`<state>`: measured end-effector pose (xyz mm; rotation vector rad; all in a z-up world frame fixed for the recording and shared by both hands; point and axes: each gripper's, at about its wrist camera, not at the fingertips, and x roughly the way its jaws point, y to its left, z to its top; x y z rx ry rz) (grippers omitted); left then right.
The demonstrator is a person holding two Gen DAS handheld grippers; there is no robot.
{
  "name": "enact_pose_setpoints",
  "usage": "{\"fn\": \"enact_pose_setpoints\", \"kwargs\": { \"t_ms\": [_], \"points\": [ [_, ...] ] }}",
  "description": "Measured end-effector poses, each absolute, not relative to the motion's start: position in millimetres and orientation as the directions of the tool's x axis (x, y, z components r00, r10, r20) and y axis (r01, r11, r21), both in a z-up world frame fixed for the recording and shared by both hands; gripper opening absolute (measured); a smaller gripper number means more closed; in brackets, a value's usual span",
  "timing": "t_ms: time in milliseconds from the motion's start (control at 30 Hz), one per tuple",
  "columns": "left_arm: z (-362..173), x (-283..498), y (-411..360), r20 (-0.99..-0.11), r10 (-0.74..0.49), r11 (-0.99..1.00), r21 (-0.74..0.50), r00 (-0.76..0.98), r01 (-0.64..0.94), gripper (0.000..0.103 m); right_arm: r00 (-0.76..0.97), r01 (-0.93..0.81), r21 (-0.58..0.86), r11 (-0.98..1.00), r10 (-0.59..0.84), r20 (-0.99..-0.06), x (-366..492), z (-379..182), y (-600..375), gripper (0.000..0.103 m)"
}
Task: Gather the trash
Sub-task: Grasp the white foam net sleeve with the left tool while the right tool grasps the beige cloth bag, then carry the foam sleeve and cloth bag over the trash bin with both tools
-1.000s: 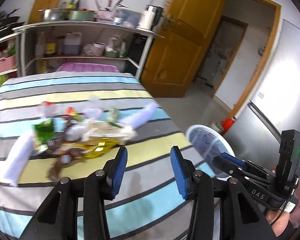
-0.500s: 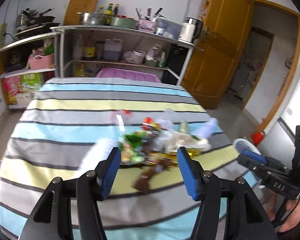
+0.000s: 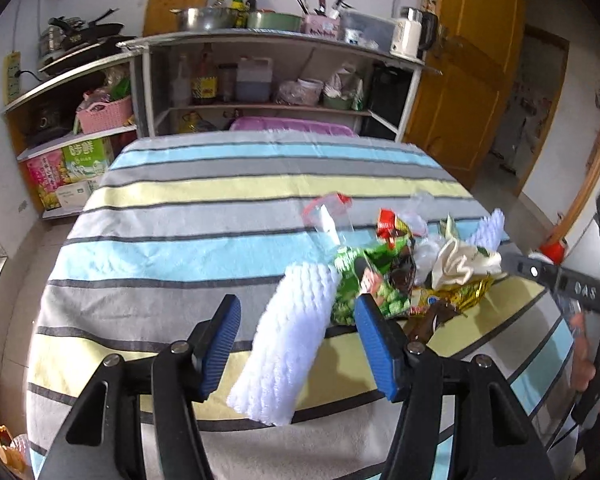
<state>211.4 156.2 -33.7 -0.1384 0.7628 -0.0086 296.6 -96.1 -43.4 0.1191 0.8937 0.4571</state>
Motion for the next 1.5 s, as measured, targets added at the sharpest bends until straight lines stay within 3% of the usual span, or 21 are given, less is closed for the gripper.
{"fn": "enact_pose_setpoints", "kwargs": {
  "t_ms": [133,200,300,400,467,667,1033,1500],
  "points": [
    [-44,218,151,-0.725,-0.061,0.993,-0.117,0.686,-0.035,0.062,0.521,-0.317,0.279,0.907,0.412,-0.747,301,-51,-94,0.042],
    [-49,218,149,-0.738,-0.057,0.993,-0.111,0.672,-0.038,0.062,0.516,-0.322,0.286,0.902,0.421,-0.747,300,-52,-93,0.03],
    [-53,218,147,-0.748,-0.046,0.993,-0.104,0.663,-0.049,0.06,0.526,-0.324,0.262,0.909,0.403,-0.749,297,-52,-91,0.023],
    [-54,216,147,-0.753,-0.031,0.992,-0.101,0.657,-0.069,0.045,0.524,-0.32,0.266,0.909,0.404,-0.75,295,-53,-92,0.019],
    [-54,213,149,-0.75,-0.028,0.99,-0.11,0.661,-0.083,0.037,0.526,-0.32,0.269,0.908,0.407,-0.747,292,-53,-94,0.019],
    [-47,202,150,-0.729,-0.033,0.985,-0.14,0.684,-0.101,0.029,0.541,-0.328,0.267,0.906,0.412,-0.733,281,-48,-97,0.018],
    [-13,178,134,-0.67,-0.042,0.983,-0.162,0.741,-0.091,0.027,0.604,-0.323,0.272,0.906,0.419,-0.678,250,-19,-122,0.018],
    [18,196,51,-0.628,-0.194,0.978,-0.185,0.754,0.097,0.027,0.682,-0.216,0.265,0.94,0.34,-0.648,223,-2,-192,0.018]
  ]
}}
